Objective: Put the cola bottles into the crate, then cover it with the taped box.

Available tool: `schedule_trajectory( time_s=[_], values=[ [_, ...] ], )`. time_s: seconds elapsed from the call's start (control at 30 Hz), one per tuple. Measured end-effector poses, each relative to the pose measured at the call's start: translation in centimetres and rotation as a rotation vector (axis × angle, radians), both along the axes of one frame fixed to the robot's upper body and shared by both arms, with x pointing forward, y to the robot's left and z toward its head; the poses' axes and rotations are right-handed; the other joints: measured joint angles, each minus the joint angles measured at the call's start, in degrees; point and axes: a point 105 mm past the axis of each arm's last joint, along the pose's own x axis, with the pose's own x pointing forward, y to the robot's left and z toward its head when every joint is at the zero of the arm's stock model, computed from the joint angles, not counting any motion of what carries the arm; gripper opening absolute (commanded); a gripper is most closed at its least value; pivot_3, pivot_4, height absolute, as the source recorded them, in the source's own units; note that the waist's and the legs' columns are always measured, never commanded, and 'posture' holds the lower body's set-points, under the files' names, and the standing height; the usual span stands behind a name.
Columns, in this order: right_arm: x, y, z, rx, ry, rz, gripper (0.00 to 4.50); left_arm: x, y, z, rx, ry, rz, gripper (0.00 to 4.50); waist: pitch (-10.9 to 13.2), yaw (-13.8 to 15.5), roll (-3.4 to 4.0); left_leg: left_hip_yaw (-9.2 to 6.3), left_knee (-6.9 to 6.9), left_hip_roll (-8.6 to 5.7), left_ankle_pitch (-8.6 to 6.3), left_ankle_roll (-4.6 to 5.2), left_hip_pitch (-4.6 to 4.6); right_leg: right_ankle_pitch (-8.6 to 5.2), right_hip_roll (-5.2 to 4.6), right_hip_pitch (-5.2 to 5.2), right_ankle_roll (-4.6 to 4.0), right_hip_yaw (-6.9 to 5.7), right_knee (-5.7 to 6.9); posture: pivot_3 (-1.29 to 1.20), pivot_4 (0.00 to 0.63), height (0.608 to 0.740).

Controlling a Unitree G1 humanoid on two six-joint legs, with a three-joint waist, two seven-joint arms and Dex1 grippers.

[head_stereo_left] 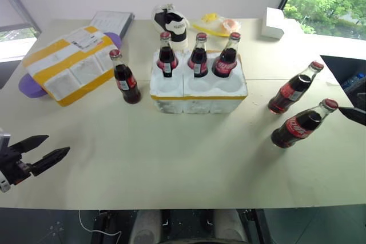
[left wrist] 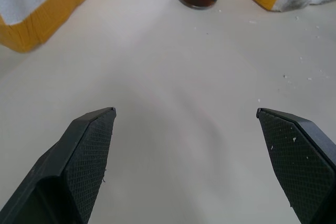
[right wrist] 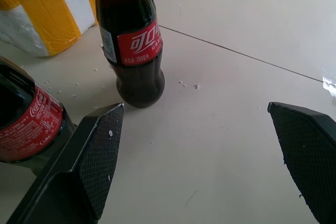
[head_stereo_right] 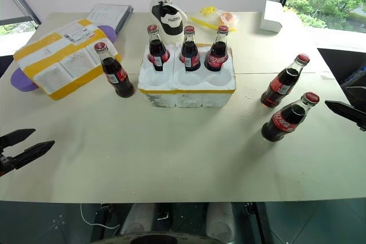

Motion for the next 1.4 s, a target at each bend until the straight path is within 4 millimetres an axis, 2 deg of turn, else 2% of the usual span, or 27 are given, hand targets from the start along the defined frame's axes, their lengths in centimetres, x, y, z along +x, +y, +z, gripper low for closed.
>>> schedule_trajectory(
  time_s=[0.43,0.67,0.73,0.83,0.9,0.93,1.0,1.23,1.3,1.4],
  values=[
    [-0.3,0.0,-0.6,0.049,0.039,0.002,4.5,0.8,0.4,0.7,-0.004,-0.028,0.016,4.49,0.0,0.0,0.03,0.03,0.0,0.0,0.01,0.0,0.0,0.01,0.0,0.0,0.01,0.0,0.01,0.0,0.15,0.74],
    [-0.4,0.2,-0.2,0.038,0.03,0.022,4.5,2.1,-0.6,2.5,-0.018,-0.091,-0.04,4.49,0.0,0.0,0.05,0.04,0.0,-0.01,0.04,-0.04,0.0,0.03,0.0,0.01,0.05,0.0,0.03,0.0,0.15,0.74],
    [-0.7,0.2,0.7,0.024,0.04,0.048,4.5,2.7,-1.7,2.9,-0.018,-0.092,-0.092,4.49,0.0,0.1,0.2,0.05,0.01,-0.04,0.04,-0.04,0.0,0.08,-0.01,0.01,0.14,0.01,0.04,0.0,0.15,0.74],
    [-1.0,0.5,3.8,0.002,0.019,0.089,4.5,3.8,-2.9,3.4,-0.016,-0.106,-0.152,4.49,-0.1,0.0,0.45,0.08,0.01,-0.07,0.04,-0.04,0.01,0.11,0.0,0.0,0.19,0.03,0.04,0.0,0.15,0.74],
    [-1.1,1.5,6.5,0.007,-0.015,0.138,4.5,4.9,-3.8,3.7,-0.02,-0.119,-0.192,4.49,-0.1,0.0,0.55,0.07,0.0,-0.08,0.04,-0.03,0.03,0.11,0.03,-0.02,0.19,0.03,0.09,0.0,0.15,0.74],
    [-1.2,2.5,8.0,0.017,-0.033,0.18,4.5,5.5,-4.2,3.8,-0.026,-0.124,-0.21,4.49,-0.1,0.0,0.56,0.05,0.0,-0.07,0.04,-0.04,0.04,0.11,0.04,-0.01,0.19,0.02,0.1,0.0,0.15,0.74],
    [-1.4,4.5,9.8,0.035,-0.054,0.267,4.5,6.8,-4.6,3.7,-0.032,-0.125,-0.224,4.49,-0.1,-0.1,0.55,0.04,-0.01,-0.07,0.04,-0.04,0.04,0.12,0.06,-0.02,0.21,0.02,0.1,0.0,0.15,0.74],
    [-2.7,12.4,13.7,0.047,-0.094,0.546,4.5,12.3,-6.8,2.4,-0.037,-0.154,-0.242,4.49,-0.1,0.4,0.49,0.02,0.02,-0.13,0.1,-0.14,0.03,0.15,-0.01,0.01,0.22,0.02,0.24,0.0,0.15,0.74],
    [-3.2,13.9,14.2,0.04,-0.107,0.589,4.5,13.5,-7.3,2.1,-0.029,-0.16,-0.239,4.49,-0.1,0.5,0.28,0.01,0.03,-0.15,0.11,-0.16,0.03,0.15,-0.01,0.01,0.22,0.01,0.24,0.0,0.15,0.74],
    [-3.3,14.9,14.0,0.047,-0.106,0.608,4.5,14.7,-8.0,1.9,-0.031,-0.159,-0.248,4.49,-0.1,0.4,0.2,0.05,0.08,-0.15,0.11,-0.15,-0.01,0.15,-0.04,0.01,0.23,0.02,0.22,0.0,0.15,0.74]
  ],
)
